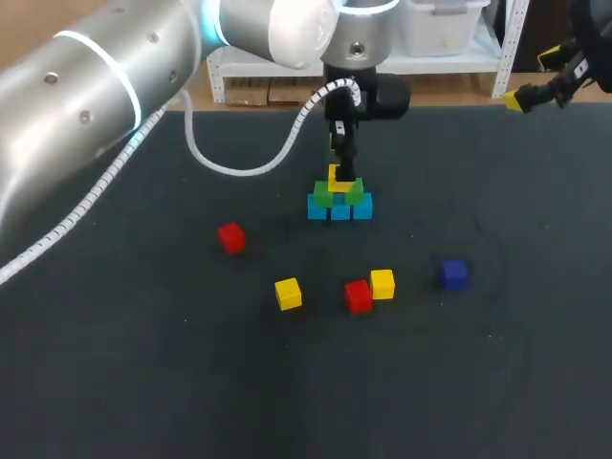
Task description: Place the blue cubes, place green cubes on the blue cubes, place the yellow cubes on the green cubes, then place the red cubes on the yellow cubes, and place purple cube on the red cubes.
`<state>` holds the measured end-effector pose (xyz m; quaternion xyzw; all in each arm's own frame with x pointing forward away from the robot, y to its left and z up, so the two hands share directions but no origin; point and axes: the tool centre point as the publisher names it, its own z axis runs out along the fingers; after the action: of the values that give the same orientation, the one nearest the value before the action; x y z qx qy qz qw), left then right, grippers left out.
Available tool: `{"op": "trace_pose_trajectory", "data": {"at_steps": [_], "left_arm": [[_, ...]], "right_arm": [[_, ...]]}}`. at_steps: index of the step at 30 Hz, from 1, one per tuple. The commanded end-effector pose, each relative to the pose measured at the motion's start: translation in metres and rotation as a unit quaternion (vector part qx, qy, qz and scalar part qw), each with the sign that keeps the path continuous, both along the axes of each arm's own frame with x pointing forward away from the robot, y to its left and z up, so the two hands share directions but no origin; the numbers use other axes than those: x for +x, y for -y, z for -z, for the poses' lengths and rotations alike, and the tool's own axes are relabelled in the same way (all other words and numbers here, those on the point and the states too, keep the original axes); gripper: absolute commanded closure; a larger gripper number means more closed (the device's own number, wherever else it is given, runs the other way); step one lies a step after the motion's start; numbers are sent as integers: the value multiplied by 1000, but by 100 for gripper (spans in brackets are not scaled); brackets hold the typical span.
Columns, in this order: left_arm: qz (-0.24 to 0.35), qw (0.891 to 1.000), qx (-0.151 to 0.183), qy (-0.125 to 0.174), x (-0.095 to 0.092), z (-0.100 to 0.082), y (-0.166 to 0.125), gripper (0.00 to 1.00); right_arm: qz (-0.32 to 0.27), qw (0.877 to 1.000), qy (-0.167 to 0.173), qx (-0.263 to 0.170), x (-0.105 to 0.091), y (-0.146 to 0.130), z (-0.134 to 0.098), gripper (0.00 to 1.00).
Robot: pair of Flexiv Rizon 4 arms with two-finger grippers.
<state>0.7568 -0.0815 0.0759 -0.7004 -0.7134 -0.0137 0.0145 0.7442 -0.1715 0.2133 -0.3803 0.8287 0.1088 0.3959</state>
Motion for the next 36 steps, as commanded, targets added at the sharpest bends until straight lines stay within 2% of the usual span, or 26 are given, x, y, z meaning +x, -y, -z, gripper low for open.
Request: {"op": "trace_pose_trajectory", "data": {"at_steps": [1,7,22,24,27,29,31,36], "left_arm": [[29,999,-15,5,-9,-1,-6,0],[54,998,-20,-10,-10,1,-5,0],[45,998,-26,-24,-8,9,-5,0],[43,998,-25,-25,-8,10,-5,4],[39,999,-23,-26,-8,10,-5,25],[38,999,-23,-27,-9,11,-5,31],[38,999,-21,-27,-10,11,-5,44],[36,999,-20,-26,-10,12,-5,51]], "right_arm": [[2,1000,1,-1,-1,-1,0,0],[2,1000,1,-1,-1,-1,0,0],[2,1000,1,-1,-1,-1,0,0],[2,1000,1,-1,-1,-1,0,0],[2,1000,1,-1,-1,-1,0,0],[2,1000,1,-1,-1,-1,0,0],[2,1000,1,-1,-1,-1,0,0],[2,1000,1,-1,-1,-1,0,0]]}}
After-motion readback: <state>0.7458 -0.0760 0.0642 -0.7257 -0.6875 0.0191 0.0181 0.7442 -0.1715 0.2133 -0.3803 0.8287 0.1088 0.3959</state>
